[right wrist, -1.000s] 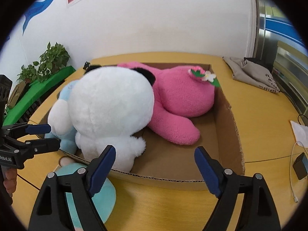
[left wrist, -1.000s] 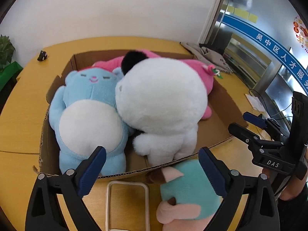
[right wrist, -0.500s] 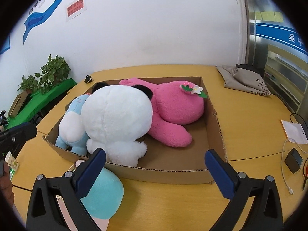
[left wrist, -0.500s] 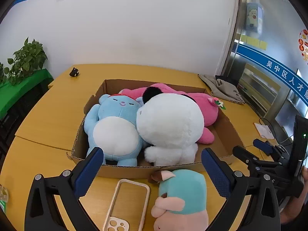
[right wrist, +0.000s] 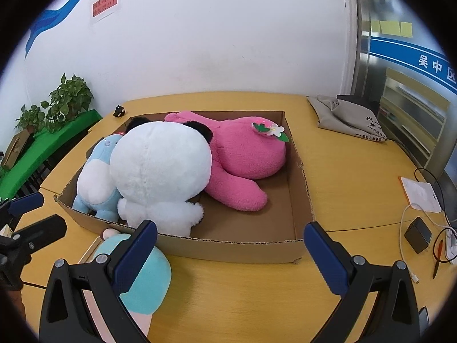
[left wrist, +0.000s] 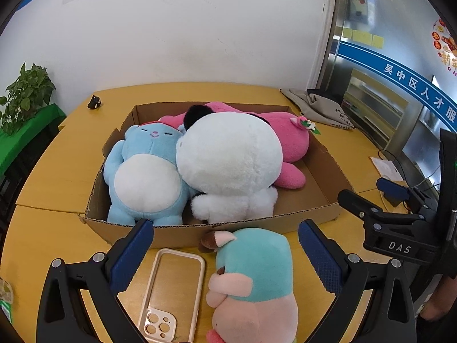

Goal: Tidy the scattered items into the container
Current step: 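Raise both tools and move them over the teal-and-pink pig plush, then close both tools on the pig plush's body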

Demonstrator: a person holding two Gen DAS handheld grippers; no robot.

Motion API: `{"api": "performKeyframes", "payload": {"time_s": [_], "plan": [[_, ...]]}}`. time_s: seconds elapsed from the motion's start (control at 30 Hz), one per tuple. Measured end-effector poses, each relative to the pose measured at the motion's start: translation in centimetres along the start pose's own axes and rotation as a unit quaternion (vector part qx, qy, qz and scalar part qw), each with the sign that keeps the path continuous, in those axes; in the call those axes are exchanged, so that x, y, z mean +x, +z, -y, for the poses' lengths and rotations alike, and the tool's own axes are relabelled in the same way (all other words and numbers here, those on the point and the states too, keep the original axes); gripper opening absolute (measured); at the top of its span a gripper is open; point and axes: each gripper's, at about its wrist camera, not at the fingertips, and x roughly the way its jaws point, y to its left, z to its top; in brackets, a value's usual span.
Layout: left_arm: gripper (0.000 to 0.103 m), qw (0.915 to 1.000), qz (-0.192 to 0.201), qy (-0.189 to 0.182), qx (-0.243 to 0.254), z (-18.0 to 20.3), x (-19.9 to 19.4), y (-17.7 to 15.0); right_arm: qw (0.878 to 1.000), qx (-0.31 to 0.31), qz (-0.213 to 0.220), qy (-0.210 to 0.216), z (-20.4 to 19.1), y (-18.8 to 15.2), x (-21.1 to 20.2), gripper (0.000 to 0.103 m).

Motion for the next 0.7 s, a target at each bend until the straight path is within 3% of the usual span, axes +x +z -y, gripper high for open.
{"api": "performKeyframes", "payload": {"time_s": [0.7], "plan": [[0.103,0.9996,-0.001,-0.027,-0.004,-0.6,-0.2,-0.2,1.0,-0.012,0.008,-0.021,-0.5,0.3,-0.4,0.103]]}}
